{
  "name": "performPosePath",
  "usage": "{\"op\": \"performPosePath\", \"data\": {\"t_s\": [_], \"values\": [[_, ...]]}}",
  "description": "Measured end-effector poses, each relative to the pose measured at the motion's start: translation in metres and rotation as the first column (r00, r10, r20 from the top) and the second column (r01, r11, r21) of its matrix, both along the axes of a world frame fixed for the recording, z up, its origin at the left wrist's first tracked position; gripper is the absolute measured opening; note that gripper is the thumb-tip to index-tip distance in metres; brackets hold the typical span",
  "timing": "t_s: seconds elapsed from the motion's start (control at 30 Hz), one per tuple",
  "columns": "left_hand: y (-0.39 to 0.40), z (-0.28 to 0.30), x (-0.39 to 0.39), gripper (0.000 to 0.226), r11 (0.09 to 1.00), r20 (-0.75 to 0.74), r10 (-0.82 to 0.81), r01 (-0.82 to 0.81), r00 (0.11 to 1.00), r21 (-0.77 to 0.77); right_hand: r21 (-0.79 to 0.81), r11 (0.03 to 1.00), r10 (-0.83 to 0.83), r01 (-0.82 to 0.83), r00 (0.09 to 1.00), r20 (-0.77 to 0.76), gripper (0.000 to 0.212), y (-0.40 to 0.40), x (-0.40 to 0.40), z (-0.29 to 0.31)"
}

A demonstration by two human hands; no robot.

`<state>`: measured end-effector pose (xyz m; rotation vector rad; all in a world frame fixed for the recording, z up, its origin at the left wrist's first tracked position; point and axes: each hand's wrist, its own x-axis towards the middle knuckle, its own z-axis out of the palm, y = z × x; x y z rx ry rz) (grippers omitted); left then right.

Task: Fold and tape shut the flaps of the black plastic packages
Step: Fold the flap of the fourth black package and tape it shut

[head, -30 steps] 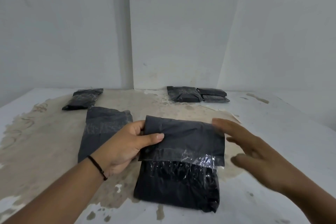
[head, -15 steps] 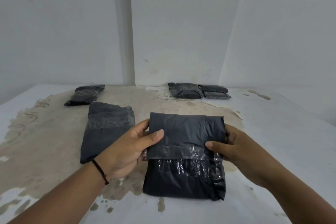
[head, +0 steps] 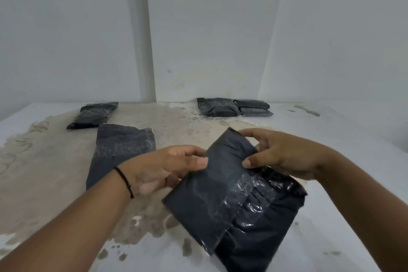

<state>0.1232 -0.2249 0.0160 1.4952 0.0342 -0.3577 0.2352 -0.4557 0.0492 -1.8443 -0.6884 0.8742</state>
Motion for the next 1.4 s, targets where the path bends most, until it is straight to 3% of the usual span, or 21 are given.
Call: {"op": "performPosePath", "data": {"t_s": [0.07, 0.13, 0.2, 0.27, 0.4, 0.47, 0.5, 0.57, 0.63, 0.73, 0.87, 0.93, 1.0, 1.07, 1.17, 1.3, 1.4], "values": [[-0.017, -0.003, 0.008, 0.049, 0.999, -0.018, -0.049, 0.049, 0.999, -0.003, -0.101, 0.995, -0.008, 0.021, 0.992, 0.128, 0.082, 0.007, 0.001, 0.004], [-0.034, -0.012, 0.016, 0.05, 0.999, -0.012, 0.038, -0.038, 0.999, -0.013, -0.119, 0.979, -0.116, 0.163, 0.937, 0.329, 0.083, 0.006, 0.003, 0.003], [-0.047, -0.024, 0.024, 0.053, 0.978, -0.042, 0.192, -0.195, 0.981, -0.071, -0.073, 0.923, -0.279, 0.377, 0.788, 0.548, 0.084, -0.007, 0.001, -0.002], [-0.058, -0.038, 0.03, 0.047, 0.936, -0.093, 0.318, -0.328, 0.944, -0.129, -0.087, 0.846, -0.34, 0.526, 0.658, 0.672, 0.08, -0.025, -0.008, -0.011], [-0.083, -0.056, 0.039, 0.06, 0.907, -0.101, 0.369, -0.382, 0.924, -0.178, -0.272, 0.825, -0.264, 0.496, 0.763, 0.59, 0.058, -0.055, -0.032, -0.04], [-0.093, -0.058, 0.041, 0.07, 0.927, 0.027, 0.374, -0.374, 0.927, -0.024, -0.279, 0.816, -0.261, 0.507, 0.753, 0.604, 0.05, -0.065, -0.032, -0.052], [-0.095, -0.057, 0.043, 0.075, 0.915, 0.143, 0.355, -0.375, 0.924, 0.15, -0.276, 0.808, -0.266, 0.52, 0.74, 0.617, 0.049, -0.069, -0.031, -0.057], [-0.094, -0.052, 0.045, 0.094, 0.756, 0.372, 0.209, -0.39, 0.905, 0.526, -0.275, 0.807, -0.252, 0.522, 0.726, 0.639, 0.047, -0.073, -0.031, -0.062], [-0.091, -0.048, 0.048, 0.105, 0.543, 0.514, 0.01, -0.436, 0.858, 0.717, -0.281, 0.822, -0.219, 0.496, 0.731, 0.647, 0.046, -0.076, -0.029, -0.068], [-0.093, -0.049, 0.048, 0.079, 0.487, 0.582, -0.243, -0.422, 0.776, 0.765, -0.344, 0.797, -0.149, 0.497, 0.714, 0.684, 0.047, -0.078, -0.024, -0.074], [-0.101, -0.056, 0.044, 0.064, 0.297, 0.656, -0.376, -0.585, 0.655, 0.755, -0.358, 0.779, -0.104, 0.515, 0.669, 0.736, 0.046, -0.077, -0.027, -0.077], [-0.103, -0.053, 0.042, 0.071, 0.337, 0.623, -0.373, -0.525, 0.688, 0.781, -0.334, 0.794, -0.112, 0.507, 0.662, 0.741, 0.046, -0.077, -0.027, -0.079], [-0.103, -0.055, 0.041, 0.085, 0.397, 0.51, -0.356, -0.367, 0.784, 0.841, -0.301, 0.814, -0.141, 0.496, 0.672, 0.727, 0.046, -0.077, -0.026, -0.081], [-0.102, -0.054, 0.042, 0.096, 0.38, 0.406, -0.365, -0.264, 0.838, 0.887, -0.279, 0.826, -0.163, 0.489, 0.682, 0.713, 0.046, -0.078, -0.026, -0.082], [-0.103, -0.053, 0.042, 0.102, 0.367, 0.355, -0.399, -0.207, 0.846, 0.907, -0.332, 0.807, -0.118, 0.488, 0.684, 0.72, 0.046, -0.08, -0.028, -0.081], [-0.103, -0.052, 0.038, 0.094, 0.415, 0.39, -0.379, -0.222, 0.839, 0.882, -0.397, 0.789, -0.07, 0.469, 0.711, 0.7, 0.052, -0.083, -0.036, -0.074], [-0.106, -0.048, 0.033, 0.1, 0.347, 0.345, -0.417, -0.203, 0.841, 0.915, -0.271, 0.811, -0.192, 0.518, 0.674, 0.713, 0.055, -0.091, -0.053, -0.068]]}}
